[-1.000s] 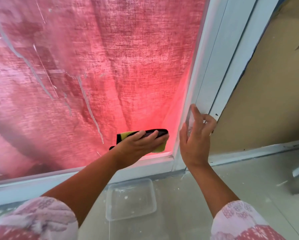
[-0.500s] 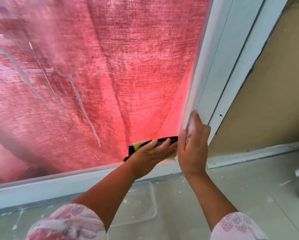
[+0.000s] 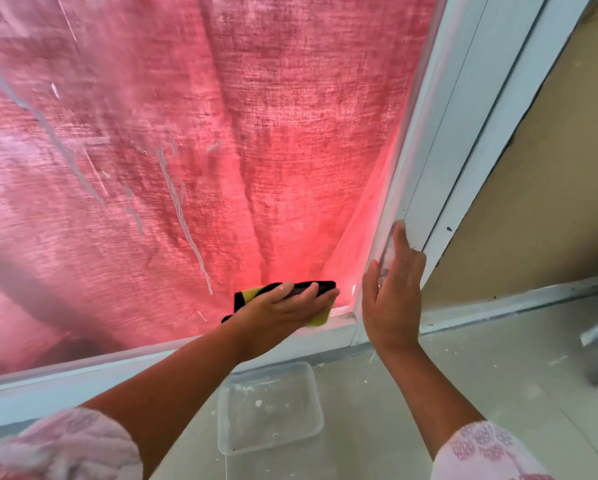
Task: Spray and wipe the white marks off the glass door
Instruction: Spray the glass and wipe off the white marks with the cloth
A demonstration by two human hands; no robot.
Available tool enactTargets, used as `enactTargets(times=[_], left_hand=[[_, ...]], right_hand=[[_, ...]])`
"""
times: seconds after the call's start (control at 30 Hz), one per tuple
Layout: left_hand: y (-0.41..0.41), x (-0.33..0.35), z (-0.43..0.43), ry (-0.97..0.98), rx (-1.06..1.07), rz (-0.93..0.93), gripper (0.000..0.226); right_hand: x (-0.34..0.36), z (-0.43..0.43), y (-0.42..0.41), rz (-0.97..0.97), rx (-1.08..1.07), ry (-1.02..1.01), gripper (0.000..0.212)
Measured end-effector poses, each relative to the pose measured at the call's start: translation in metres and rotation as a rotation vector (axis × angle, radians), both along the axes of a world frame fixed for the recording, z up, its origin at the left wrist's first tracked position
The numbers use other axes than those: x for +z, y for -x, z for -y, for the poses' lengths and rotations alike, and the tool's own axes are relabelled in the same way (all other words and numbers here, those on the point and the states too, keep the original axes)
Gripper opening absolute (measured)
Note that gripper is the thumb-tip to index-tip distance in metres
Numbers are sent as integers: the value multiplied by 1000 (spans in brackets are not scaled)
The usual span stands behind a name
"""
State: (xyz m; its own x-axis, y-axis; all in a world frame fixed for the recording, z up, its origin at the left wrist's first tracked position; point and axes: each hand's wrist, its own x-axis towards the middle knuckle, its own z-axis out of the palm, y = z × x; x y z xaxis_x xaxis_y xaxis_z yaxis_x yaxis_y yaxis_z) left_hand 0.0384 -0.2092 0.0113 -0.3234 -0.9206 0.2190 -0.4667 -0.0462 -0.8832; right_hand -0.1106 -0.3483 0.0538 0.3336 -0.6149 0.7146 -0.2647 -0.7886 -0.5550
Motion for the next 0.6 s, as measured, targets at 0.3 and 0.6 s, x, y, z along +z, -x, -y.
enactTargets(times=[0.3,0.6], left_hand=[[11,-26,11,-32,53,8,69],[-25,26,-60,133,44,-74,57]], right_hand=[[4,-1,2,-56,-23,2,61],[14,-18,-2,-95,10,-86,64]])
